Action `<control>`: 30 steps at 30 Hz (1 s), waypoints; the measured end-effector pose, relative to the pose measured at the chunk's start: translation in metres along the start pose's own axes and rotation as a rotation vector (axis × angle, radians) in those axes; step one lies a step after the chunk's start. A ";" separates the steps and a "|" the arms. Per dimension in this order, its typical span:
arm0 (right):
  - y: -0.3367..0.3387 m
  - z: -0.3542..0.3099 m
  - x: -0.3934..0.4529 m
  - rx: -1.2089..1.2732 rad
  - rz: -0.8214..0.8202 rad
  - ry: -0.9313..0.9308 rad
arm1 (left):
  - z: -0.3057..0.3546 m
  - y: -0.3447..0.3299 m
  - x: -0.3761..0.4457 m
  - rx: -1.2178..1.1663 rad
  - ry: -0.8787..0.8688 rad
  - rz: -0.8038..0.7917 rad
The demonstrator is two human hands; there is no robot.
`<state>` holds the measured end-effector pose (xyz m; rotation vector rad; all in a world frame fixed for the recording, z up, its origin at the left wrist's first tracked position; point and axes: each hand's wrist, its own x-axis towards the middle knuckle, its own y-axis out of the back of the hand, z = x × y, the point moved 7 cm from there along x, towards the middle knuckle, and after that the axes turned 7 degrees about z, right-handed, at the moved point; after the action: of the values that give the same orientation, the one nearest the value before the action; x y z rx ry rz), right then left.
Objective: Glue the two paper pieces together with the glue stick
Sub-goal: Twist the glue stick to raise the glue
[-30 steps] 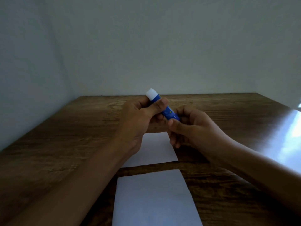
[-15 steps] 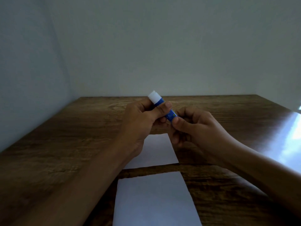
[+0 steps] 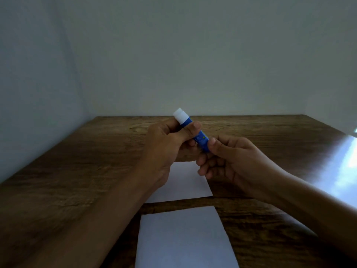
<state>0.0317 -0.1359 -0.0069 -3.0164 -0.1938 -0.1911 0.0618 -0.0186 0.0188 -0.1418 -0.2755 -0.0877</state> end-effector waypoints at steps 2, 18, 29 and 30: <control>0.000 -0.002 0.000 0.008 0.027 0.031 | 0.000 0.000 0.000 0.011 -0.002 0.002; 0.001 -0.001 -0.002 -0.005 -0.001 -0.056 | 0.000 -0.003 -0.001 0.001 -0.015 -0.014; -0.002 0.000 -0.003 -0.001 -0.024 -0.083 | 0.000 -0.002 -0.001 0.002 0.000 -0.008; -0.003 0.001 -0.003 0.001 -0.025 -0.093 | 0.000 -0.002 -0.001 0.004 0.004 -0.005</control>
<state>0.0280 -0.1331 -0.0079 -3.0250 -0.2402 -0.0529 0.0608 -0.0200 0.0187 -0.1369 -0.2720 -0.0929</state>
